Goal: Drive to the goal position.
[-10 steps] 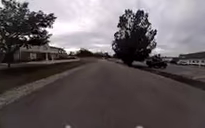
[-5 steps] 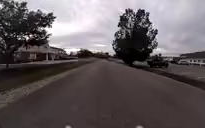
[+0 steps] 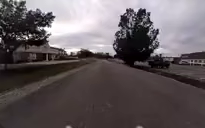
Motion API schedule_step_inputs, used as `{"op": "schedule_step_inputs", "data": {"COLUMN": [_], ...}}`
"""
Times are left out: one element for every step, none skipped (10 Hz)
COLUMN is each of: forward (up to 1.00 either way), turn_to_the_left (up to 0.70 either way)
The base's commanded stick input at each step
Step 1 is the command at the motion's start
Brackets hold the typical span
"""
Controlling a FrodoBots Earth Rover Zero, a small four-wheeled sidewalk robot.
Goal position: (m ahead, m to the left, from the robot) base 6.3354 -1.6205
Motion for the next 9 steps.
{"op": "schedule_step_inputs", "data": {"forward": [0.7,0.7,0.7,0.7,0.7,0.7,0.7,0.7,0.7], "turn_to_the_left": [0.0,0.0,0.0,0.0,-0.27,-0.24,-0.09,-0.02,0.0]}}
